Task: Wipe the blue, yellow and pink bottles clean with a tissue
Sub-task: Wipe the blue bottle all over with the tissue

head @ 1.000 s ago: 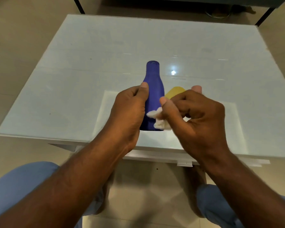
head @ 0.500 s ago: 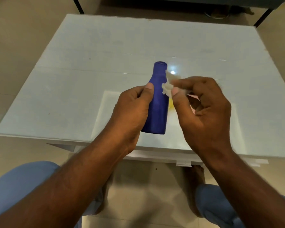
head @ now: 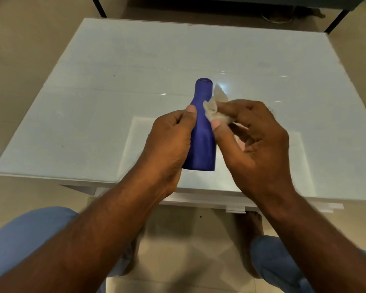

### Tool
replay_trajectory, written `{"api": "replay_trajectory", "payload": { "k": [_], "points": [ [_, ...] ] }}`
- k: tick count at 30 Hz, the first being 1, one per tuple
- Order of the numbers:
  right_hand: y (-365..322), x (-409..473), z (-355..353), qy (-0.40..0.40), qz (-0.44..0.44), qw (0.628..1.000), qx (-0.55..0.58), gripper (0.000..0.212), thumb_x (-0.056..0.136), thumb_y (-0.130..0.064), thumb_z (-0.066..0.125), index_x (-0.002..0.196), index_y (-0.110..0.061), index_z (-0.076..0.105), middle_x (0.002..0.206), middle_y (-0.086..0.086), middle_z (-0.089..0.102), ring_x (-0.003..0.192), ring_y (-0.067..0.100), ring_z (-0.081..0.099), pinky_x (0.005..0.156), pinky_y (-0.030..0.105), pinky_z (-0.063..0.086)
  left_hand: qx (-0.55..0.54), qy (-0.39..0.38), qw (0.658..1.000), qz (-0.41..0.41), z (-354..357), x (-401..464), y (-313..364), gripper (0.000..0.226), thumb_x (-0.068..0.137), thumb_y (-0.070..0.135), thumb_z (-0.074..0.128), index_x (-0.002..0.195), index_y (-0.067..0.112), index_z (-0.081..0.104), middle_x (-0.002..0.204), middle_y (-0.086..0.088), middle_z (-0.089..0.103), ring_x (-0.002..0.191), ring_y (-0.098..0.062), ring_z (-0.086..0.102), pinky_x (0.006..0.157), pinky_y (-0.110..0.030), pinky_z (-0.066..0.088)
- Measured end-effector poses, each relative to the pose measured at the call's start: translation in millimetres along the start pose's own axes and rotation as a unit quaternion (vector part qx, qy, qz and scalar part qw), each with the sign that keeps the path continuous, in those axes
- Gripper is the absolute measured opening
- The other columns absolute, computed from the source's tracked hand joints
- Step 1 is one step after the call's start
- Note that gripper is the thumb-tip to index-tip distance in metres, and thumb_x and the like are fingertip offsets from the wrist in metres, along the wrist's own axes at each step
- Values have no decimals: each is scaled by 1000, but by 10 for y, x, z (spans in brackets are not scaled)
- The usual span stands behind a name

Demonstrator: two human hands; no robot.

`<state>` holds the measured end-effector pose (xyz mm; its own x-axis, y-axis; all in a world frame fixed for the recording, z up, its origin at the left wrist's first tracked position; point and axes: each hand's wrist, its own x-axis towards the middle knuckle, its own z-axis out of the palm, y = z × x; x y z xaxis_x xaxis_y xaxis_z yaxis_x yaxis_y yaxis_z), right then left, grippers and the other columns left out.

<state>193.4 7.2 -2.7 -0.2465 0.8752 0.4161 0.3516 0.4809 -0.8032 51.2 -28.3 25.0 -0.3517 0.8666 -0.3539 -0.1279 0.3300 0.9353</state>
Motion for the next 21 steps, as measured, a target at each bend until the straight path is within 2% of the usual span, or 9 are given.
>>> {"api": "replay_trajectory", "payload": {
  "k": [2,5,8,11,13,16,18,20,21],
  "points": [
    [-6,-31,-2,-27,-24,999,-24,22,102,-31,68,98,-16,84,99,-4,75,94,17,72,102,62,53,-37,23,999,-19,-29,6,22,27,106,40,49,97,23,69,107,-10,76,104,-34,72,94,-50,61],
    [-42,-62,-24,-46,-10,999,0,40,104,-37,64,73,-20,81,74,-10,75,71,16,70,125,66,32,-47,43,998,-15,-73,23,24,33,107,39,48,91,19,68,111,-22,73,109,-44,69,100,-59,55],
    [-47,-45,-36,13,25,999,39,34,106,-30,64,83,-12,83,82,-11,78,79,13,74,115,61,48,-35,26,999,2,-48,9,18,34,108,41,46,87,23,67,103,-16,75,103,-41,70,99,-57,57],
    [-40,-10,-30,25,34,998,46,20,104,-21,67,111,-9,81,109,0,77,104,14,74,94,34,63,-26,3,1000,1,-6,-5,-14,31,107,41,46,88,28,67,91,2,75,96,-28,73,93,-48,61],
    [-35,-21,-27,1,6,1000,21,20,103,-28,68,101,-15,83,103,-6,74,100,14,73,95,49,61,-39,16,999,2,-5,9,-5,30,107,40,47,89,28,68,88,4,75,92,-23,73,88,-42,63],
    [-33,-73,-25,-42,-14,999,-2,34,103,-35,65,75,-25,82,80,-10,75,78,14,71,119,69,38,-48,47,998,16,-56,45,19,29,107,39,47,89,27,67,93,-2,75,94,-25,73,91,-48,62],
    [-48,-88,-32,-36,-7,999,16,40,104,-32,65,69,-22,79,73,-9,75,71,16,71,125,67,31,-32,57,997,42,-81,50,26,35,108,39,47,83,24,65,93,-11,72,91,-28,70,94,-56,58],
    [-34,-82,-41,3,-3,1000,21,32,105,-28,66,79,-16,81,81,-6,77,78,11,72,113,62,50,-27,50,997,53,-74,44,14,36,108,40,47,83,20,64,98,-20,71,90,-34,69,95,-59,56],
    [-25,-68,-41,19,-2,1000,21,24,104,-26,67,88,-13,81,89,-4,77,86,10,73,103,50,59,-29,40,998,50,-61,38,5,36,108,40,47,86,20,67,101,-17,73,92,-34,71,93,-56,59]
  ]
}}
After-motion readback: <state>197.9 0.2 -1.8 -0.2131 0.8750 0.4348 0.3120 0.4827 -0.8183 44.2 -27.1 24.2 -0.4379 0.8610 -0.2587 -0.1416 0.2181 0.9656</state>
